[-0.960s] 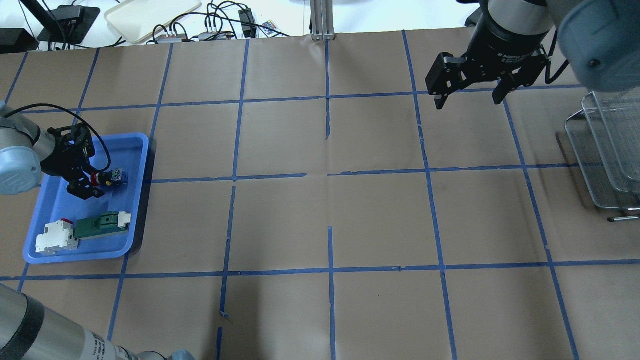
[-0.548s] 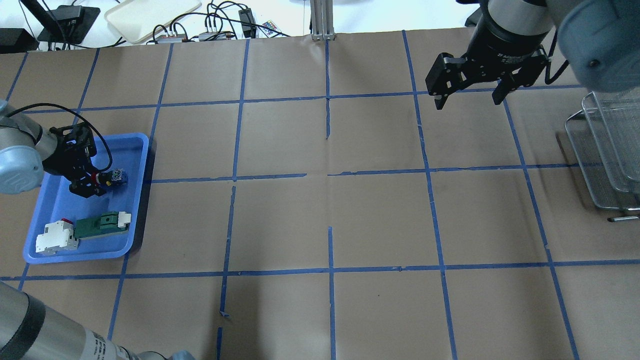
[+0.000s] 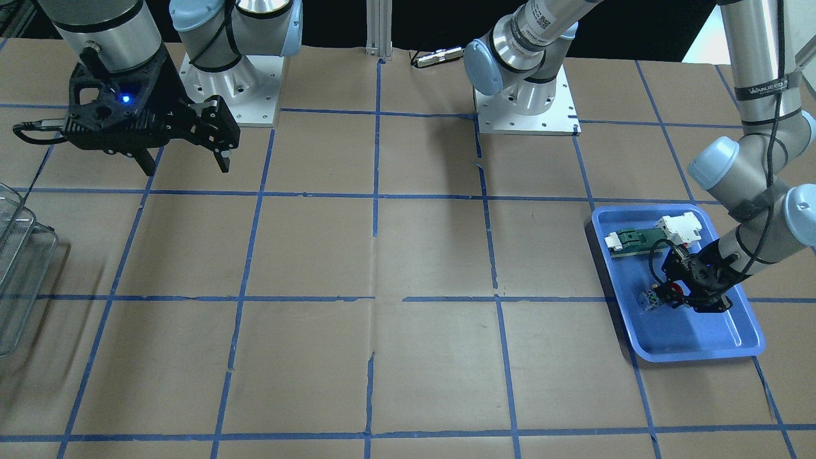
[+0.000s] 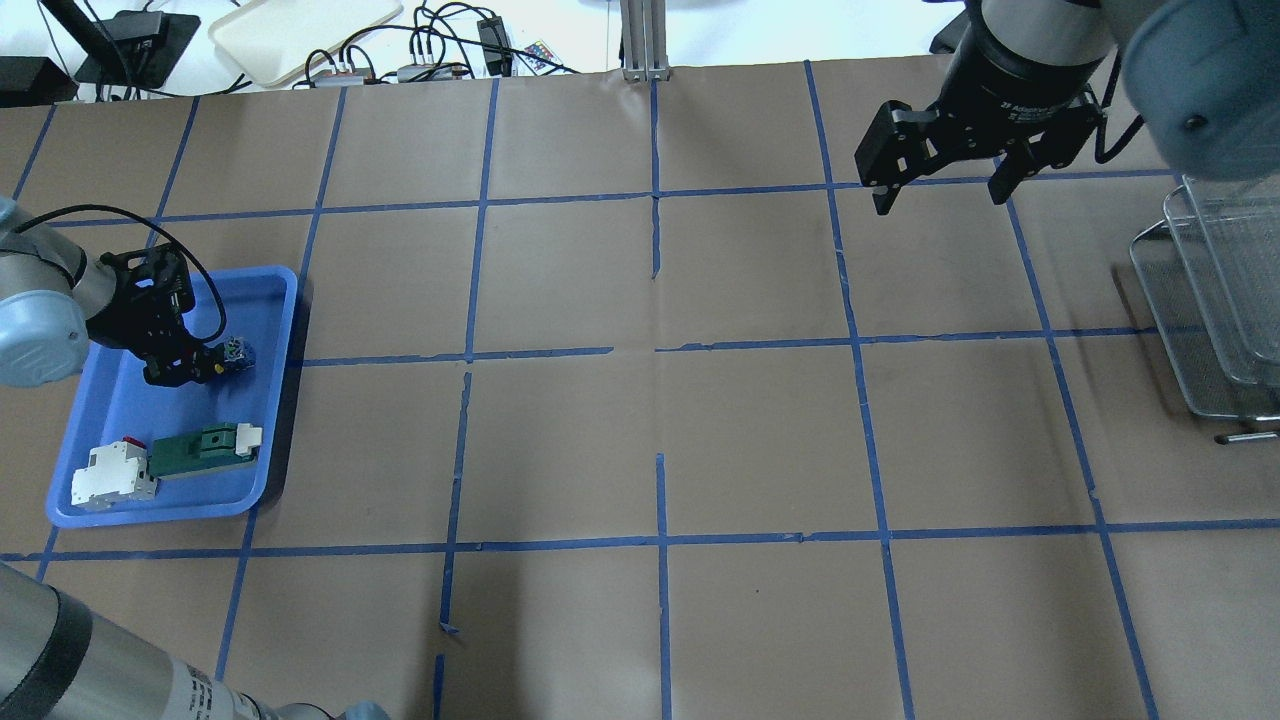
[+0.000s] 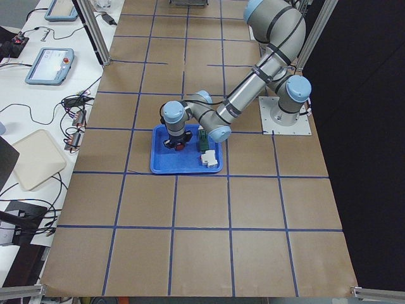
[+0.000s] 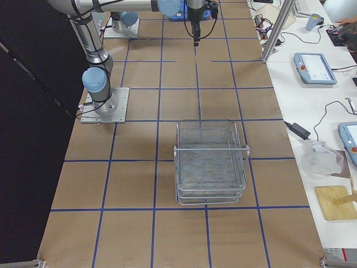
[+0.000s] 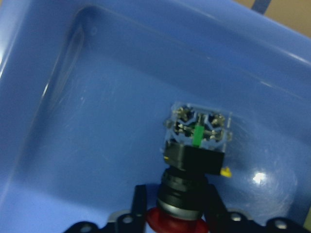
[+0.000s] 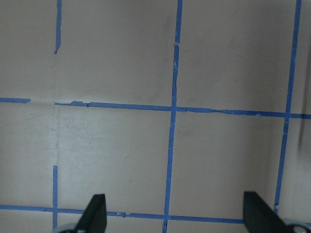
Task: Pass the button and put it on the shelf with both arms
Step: 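Close the left gripper on the red button's cap, then lift the button and carry it toward the right gripper while the right arm lowers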
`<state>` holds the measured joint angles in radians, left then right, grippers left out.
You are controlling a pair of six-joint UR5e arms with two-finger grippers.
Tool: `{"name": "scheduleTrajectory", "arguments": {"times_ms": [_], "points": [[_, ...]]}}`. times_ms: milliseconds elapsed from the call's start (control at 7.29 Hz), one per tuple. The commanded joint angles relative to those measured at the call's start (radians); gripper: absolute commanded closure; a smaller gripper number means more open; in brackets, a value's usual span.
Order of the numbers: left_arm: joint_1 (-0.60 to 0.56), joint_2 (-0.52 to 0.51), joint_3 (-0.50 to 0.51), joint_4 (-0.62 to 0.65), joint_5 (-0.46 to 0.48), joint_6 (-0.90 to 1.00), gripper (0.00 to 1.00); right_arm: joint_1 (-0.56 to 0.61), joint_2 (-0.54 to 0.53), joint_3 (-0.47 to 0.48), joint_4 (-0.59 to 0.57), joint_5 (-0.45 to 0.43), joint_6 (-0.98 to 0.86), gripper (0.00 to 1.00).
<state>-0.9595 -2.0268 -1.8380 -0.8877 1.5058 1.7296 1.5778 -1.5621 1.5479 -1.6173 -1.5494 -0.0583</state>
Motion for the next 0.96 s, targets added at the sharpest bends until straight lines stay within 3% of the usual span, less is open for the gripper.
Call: {"name": "scheduleTrajectory", "arguments": {"times_ms": [0,411,548,823], "points": [[-0.040,0.037,0.006,-0.016,-0.059,0.016,1.00,-0.001,0.001,-0.011,0.000,0.000,0.005,0.00],[-0.187,0.172,0.077,-0.265,-0.113,0.016,1.00,-0.012,0.000,-0.023,-0.001,0.003,-0.005,0.00],[-0.249,0.215,0.110,-0.383,-0.192,0.016,1.00,-0.021,0.001,-0.034,0.005,0.023,-0.008,0.00],[-0.377,0.285,0.117,-0.494,-0.313,-0.025,1.00,-0.064,-0.003,-0.035,0.055,0.026,-0.245,0.00]]}}
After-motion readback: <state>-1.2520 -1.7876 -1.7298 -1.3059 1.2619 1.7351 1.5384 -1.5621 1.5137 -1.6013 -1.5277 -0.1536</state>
